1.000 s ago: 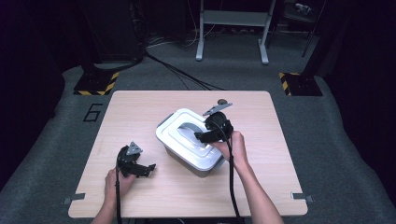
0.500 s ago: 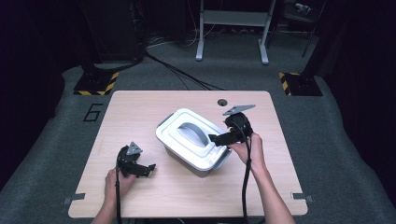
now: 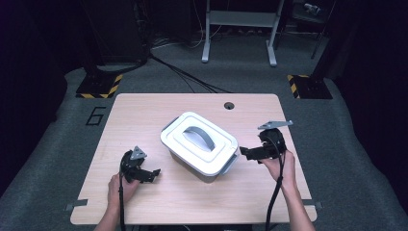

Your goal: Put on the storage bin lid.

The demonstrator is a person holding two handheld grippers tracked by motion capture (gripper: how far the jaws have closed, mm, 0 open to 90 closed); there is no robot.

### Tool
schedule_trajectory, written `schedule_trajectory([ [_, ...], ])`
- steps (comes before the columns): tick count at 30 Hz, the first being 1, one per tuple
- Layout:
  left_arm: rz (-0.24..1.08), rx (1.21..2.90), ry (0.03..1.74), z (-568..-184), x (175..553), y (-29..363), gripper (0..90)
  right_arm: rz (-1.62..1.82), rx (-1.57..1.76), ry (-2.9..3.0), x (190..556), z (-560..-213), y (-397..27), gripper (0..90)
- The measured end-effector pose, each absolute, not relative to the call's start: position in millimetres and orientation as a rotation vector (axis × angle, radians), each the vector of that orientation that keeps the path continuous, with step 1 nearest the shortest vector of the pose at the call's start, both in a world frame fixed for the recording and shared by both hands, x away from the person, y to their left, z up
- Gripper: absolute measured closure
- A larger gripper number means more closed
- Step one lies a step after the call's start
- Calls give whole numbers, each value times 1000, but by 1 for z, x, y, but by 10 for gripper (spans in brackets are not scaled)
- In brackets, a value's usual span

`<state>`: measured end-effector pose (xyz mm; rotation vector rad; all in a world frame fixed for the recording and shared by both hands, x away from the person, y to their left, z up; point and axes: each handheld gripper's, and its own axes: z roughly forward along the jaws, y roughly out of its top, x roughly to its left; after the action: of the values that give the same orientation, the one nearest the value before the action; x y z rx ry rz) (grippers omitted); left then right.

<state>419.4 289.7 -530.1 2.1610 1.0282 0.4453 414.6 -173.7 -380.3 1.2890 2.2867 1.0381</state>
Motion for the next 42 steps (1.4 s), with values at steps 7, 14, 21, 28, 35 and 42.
schedule_trajectory([
  [7,445,2160,1029,-530,419,290,3,1008,1408,2238,407,-417,-210,7],
  [14,445,2161,1028,-530,419,290,2,917,1515,2244,400,-465,-225,8],
  [21,444,2160,1030,-530,419,290,3,872,1559,2257,394,-496,-225,7],
  [28,442,2158,1032,-530,419,289,3,848,1566,2206,389,-515,-225,4],
  [35,446,2161,1028,-530,419,290,3,847,1488,2113,379,-526,-227,9],
  [42,446,2161,1028,-530,419,290,3,876,1463,2077,375,-530,-231,0],
])
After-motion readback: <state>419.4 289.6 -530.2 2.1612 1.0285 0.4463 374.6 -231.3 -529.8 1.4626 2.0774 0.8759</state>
